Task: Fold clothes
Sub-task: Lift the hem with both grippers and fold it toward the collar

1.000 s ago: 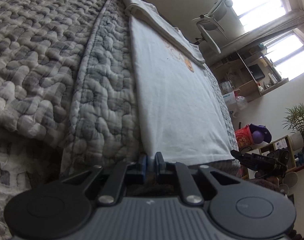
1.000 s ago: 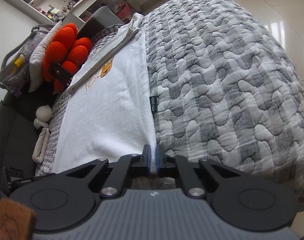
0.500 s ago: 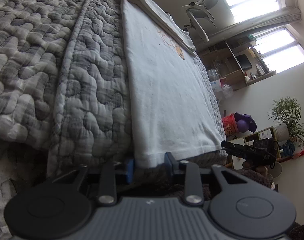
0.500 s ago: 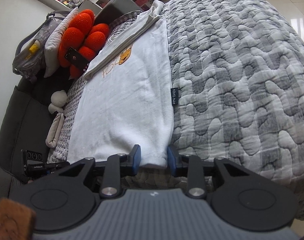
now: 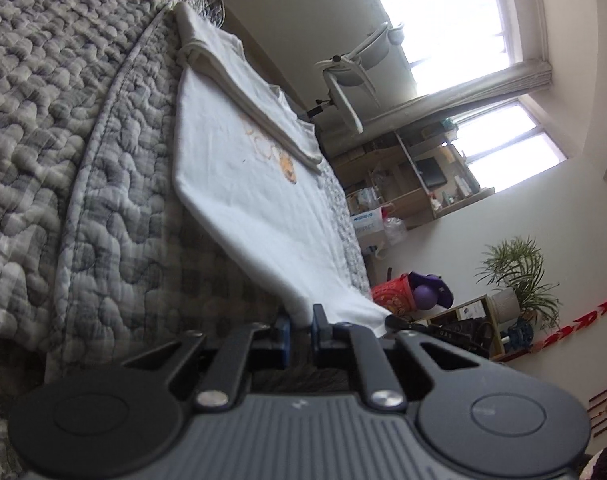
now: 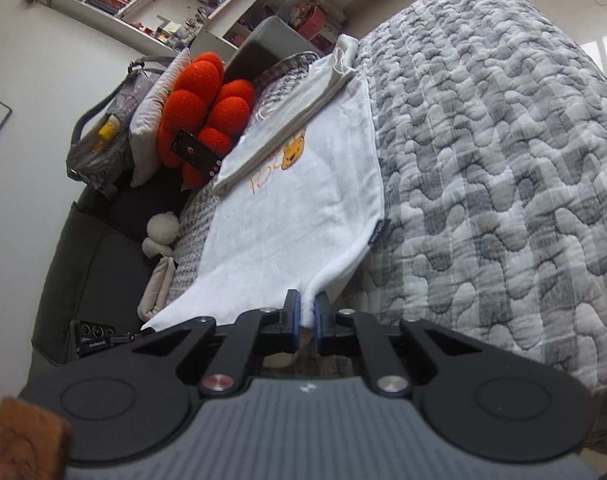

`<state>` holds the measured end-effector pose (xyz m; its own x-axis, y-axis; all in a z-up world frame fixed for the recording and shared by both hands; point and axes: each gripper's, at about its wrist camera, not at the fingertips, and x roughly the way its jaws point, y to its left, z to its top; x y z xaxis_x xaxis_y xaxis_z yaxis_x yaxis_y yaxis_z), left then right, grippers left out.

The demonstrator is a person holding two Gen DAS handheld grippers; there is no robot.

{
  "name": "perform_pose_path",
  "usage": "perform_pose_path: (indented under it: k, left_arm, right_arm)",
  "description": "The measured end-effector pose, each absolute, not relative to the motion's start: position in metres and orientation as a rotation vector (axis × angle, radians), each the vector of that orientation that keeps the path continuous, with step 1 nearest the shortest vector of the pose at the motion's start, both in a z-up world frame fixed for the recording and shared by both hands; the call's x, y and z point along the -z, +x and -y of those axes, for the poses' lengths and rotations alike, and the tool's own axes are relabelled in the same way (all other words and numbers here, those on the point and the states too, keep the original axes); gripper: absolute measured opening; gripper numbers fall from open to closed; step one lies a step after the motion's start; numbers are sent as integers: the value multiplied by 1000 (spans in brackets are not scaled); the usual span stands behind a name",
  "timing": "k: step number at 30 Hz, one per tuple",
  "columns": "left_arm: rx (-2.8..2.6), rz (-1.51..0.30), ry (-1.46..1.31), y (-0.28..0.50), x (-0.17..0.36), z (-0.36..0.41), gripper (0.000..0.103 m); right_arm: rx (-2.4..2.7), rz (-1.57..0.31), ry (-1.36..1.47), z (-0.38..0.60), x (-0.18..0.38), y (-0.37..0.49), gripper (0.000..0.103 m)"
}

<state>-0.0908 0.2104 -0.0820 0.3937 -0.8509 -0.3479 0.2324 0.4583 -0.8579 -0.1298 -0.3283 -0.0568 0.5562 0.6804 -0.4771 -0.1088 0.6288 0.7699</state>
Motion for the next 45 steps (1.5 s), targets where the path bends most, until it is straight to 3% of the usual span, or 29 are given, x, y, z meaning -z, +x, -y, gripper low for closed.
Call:
perform_pose_path:
  k: [11,22,24,30,32,45]
  left_arm:
    - [720,-798,-924,-31,69,-214,9]
    - [574,-832,-947,39,97,-222,10]
    - [555,-826,-943,45,99,-226,13]
    - [499,-810,-929,64,105,-238,20]
    - [476,-793,-917,67,105,-243,42]
    - [452,-735,-554,51,82,-209,43]
  right_arm:
    - [-486,-765,879,334,40,-65,9]
    - [-411,-828,946,342,83,23,9]
    - [-397,-836,972,345,94,32,17]
    - [-386,-761,1009,365,97,32,19]
    - [-377,-743,974,367,91,28,20]
    - [-355,-719,540,316,74,22,20]
